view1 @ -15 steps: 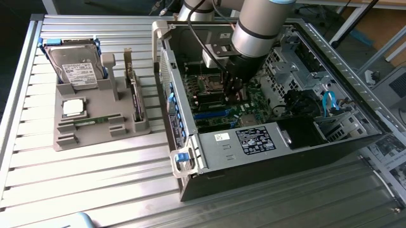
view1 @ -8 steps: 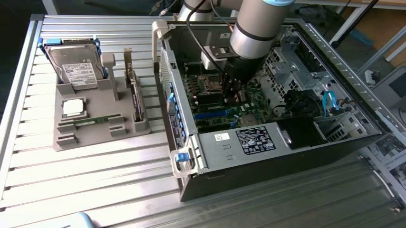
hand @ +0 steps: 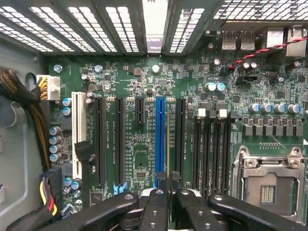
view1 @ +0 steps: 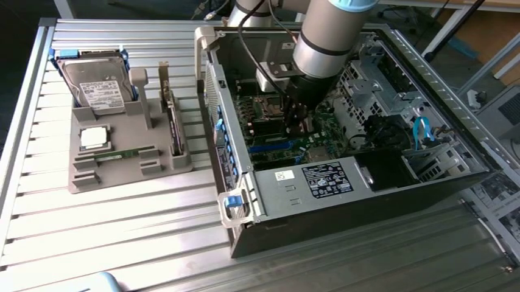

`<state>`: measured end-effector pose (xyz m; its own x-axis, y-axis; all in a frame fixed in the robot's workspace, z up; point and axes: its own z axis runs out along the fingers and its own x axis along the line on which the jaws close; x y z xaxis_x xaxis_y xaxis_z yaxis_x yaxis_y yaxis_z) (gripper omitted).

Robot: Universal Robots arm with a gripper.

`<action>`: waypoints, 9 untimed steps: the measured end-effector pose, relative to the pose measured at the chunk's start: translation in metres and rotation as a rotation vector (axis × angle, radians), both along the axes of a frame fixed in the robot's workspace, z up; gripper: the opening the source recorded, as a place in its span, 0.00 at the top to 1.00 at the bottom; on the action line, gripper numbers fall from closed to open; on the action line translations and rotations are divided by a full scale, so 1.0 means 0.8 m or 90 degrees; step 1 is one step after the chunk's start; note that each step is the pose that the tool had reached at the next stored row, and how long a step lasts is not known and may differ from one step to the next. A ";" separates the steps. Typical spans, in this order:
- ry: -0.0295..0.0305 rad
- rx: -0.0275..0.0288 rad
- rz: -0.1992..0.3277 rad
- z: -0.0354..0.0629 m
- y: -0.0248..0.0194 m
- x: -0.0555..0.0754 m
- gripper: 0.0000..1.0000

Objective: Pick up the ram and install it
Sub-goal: 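Insert the ram into the slot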

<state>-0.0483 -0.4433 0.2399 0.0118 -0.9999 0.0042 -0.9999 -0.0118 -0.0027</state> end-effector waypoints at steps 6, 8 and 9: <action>-0.0001 0.0001 0.000 0.006 0.0001 0.000 0.88; 0.0000 0.0000 0.000 0.011 0.0001 0.000 0.88; -0.0001 0.0001 0.000 0.013 0.0001 0.002 0.88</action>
<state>-0.0470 -0.4433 0.2506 0.0119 -0.9999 0.0041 -0.9999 -0.0119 -0.0028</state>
